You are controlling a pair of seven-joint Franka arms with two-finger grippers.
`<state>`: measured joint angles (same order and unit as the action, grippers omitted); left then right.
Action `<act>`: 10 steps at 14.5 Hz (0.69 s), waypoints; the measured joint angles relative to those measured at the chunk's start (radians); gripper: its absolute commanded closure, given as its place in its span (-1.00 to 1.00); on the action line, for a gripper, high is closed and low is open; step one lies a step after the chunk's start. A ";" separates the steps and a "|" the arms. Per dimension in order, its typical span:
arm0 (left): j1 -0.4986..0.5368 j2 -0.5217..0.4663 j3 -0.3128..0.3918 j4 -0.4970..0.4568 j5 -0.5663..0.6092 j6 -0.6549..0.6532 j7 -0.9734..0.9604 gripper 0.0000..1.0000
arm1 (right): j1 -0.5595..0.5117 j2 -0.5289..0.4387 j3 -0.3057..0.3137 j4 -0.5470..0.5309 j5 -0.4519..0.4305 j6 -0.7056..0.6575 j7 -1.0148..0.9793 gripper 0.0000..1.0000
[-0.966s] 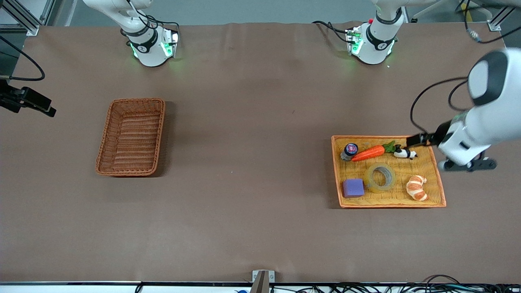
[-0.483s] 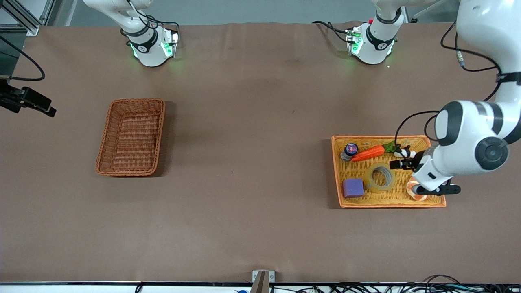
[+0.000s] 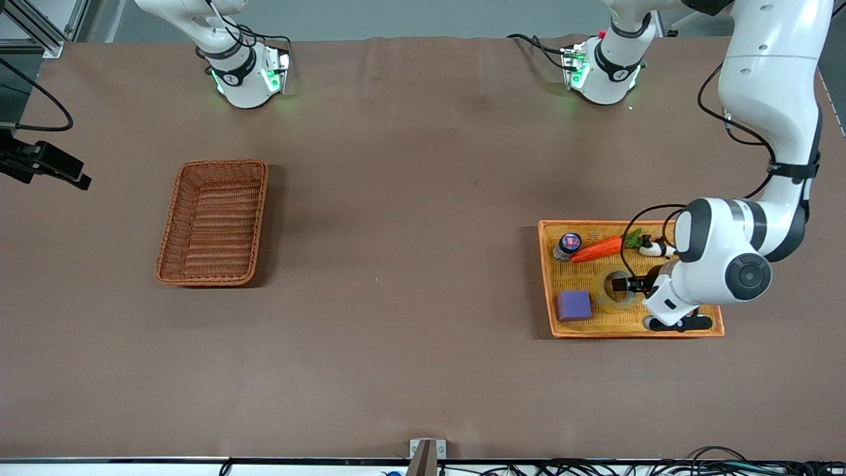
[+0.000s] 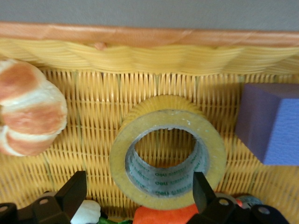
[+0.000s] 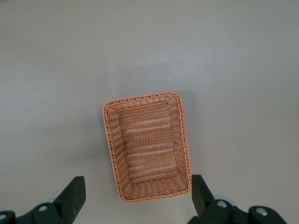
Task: Move tape to another basket
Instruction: 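Close the left gripper on the rim of the tape roll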
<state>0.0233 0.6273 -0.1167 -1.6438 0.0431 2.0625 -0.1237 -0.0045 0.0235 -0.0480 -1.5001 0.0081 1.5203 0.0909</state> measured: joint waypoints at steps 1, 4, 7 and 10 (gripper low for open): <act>0.000 0.013 0.001 0.000 0.000 0.002 0.000 -1.00 | 0.000 0.000 0.000 0.000 0.000 0.000 0.000 -1.00; 0.001 0.039 0.002 0.007 0.000 0.008 -0.017 -1.00 | 0.000 0.000 0.000 0.000 0.000 -0.003 0.000 -1.00; 0.013 0.053 0.006 0.025 0.000 0.009 -0.019 -0.64 | 0.000 0.000 0.000 -0.001 0.000 -0.005 0.000 -1.00; 0.013 0.068 0.006 0.026 0.000 0.009 -0.019 0.51 | 0.000 0.000 0.000 -0.001 0.000 -0.006 0.000 -1.00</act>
<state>0.0364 0.6952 -0.1106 -1.6182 0.0431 2.0718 -0.1431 -0.0045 0.0235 -0.0480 -1.5009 0.0081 1.5146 0.0909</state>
